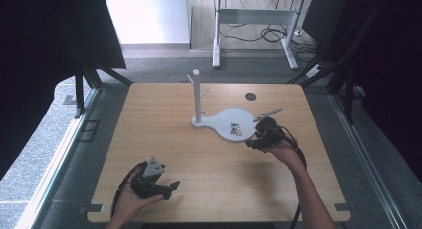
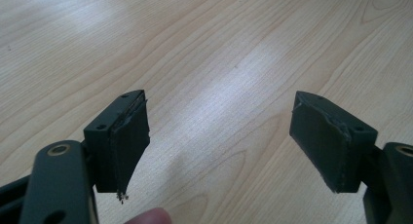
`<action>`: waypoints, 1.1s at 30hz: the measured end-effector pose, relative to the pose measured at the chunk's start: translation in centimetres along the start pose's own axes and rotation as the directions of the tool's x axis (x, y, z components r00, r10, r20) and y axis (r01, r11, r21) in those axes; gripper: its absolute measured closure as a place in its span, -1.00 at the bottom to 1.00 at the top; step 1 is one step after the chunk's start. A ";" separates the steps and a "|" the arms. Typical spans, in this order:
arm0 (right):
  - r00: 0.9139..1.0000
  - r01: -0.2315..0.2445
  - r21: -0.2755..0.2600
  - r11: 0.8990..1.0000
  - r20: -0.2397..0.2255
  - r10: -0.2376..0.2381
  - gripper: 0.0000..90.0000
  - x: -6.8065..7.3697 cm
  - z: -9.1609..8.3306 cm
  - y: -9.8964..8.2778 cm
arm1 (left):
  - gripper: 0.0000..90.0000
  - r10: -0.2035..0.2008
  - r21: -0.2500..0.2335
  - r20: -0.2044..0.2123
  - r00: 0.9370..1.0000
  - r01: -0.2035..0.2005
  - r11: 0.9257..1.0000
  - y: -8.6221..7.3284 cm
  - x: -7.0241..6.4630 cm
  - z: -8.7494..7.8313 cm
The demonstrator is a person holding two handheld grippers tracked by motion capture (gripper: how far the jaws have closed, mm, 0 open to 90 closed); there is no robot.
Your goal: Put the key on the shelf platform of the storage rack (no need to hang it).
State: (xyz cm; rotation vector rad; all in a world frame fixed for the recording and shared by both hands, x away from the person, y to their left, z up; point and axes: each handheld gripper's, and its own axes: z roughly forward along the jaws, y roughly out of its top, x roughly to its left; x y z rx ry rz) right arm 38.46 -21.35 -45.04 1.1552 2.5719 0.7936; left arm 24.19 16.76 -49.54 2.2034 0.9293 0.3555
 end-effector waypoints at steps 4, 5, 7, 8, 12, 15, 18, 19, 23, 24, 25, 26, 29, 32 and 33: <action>1.000 -0.002 -0.019 1.000 -0.006 0.002 -0.03 0.1 -0.7 -2.5 | -0.50 -0.003 0.007 -0.002 1.000 0.003 1.000 0.0 0.0 0.2; 1.000 -0.005 -0.021 1.000 -0.003 0.005 -0.03 0.1 -0.8 -3.0 | -0.50 -0.003 0.007 -0.002 1.000 0.003 1.000 0.0 0.0 0.2; 1.000 -0.009 -0.037 0.999 -0.005 0.009 -0.03 0.2 -1.1 -4.5 | -0.50 -0.003 0.016 0.000 1.000 0.003 1.000 -0.1 0.0 0.5; 1.000 -0.011 -0.041 0.999 -0.006 0.010 -0.03 0.2 -1.2 -5.0 | -0.50 0.001 0.020 0.000 1.000 -0.001 1.000 -0.1 0.0 0.5; 0.999 -0.031 -0.047 0.998 0.015 0.031 -0.03 0.1 -1.5 -7.8 | -0.50 0.006 0.022 0.006 1.000 -0.006 1.000 0.0 -0.2 0.6; 0.997 -0.066 -0.048 0.997 0.035 0.067 -0.03 -0.1 -1.5 -9.8 | -0.50 0.002 0.026 0.006 1.000 -0.002 1.000 0.0 -0.3 0.7; 0.996 -0.078 -0.055 0.995 0.039 0.080 -0.03 -0.2 -1.4 -11.0 | -0.50 0.008 0.031 0.007 1.000 -0.008 0.999 0.0 -0.3 0.9; 0.996 -0.080 -0.057 0.995 0.040 0.082 -0.02 -0.2 -1.3 -11.4 | -0.50 0.006 0.032 0.008 1.000 -0.007 0.999 0.0 -0.3 1.0; 0.997 -0.073 -0.048 0.996 0.035 0.074 -0.02 -0.3 -1.1 -11.8 | -0.50 0.009 0.034 0.010 1.000 -0.009 0.999 0.0 -0.4 1.0; 0.996 -0.080 -0.054 0.995 0.036 0.082 -0.02 -0.5 -1.1 -11.8 | -0.50 0.010 0.031 0.012 1.000 -0.010 0.999 0.1 -0.4 1.0; 0.996 -0.084 -0.061 0.995 0.037 0.087 -0.02 -0.5 -1.1 -11.8 | -0.50 0.014 0.028 0.012 1.000 -0.014 1.000 0.1 -0.4 0.9; 0.995 -0.084 -0.069 0.994 0.042 0.087 -0.03 -0.5 -1.2 -11.8 | -0.50 0.014 0.028 0.012 1.000 -0.014 1.000 0.1 -0.4 0.9; 0.995 -0.079 -0.093 0.992 0.050 0.084 -0.05 -0.3 -1.3 -11.7 | -0.50 0.014 0.026 0.008 1.000 -0.014 1.000 0.1 -0.3 0.8; 0.993 -0.086 -0.111 0.990 0.070 0.094 -0.07 -0.4 -1.4 -12.0 | -0.51 0.013 0.023 0.009 1.000 -0.013 1.000 0.2 -0.2 0.7; 0.992 -0.090 -0.114 0.989 0.080 0.099 -0.08 -0.6 -1.3 -12.1 | -0.51 0.013 0.023 0.009 1.000 -0.013 1.000 0.2 -0.2 0.7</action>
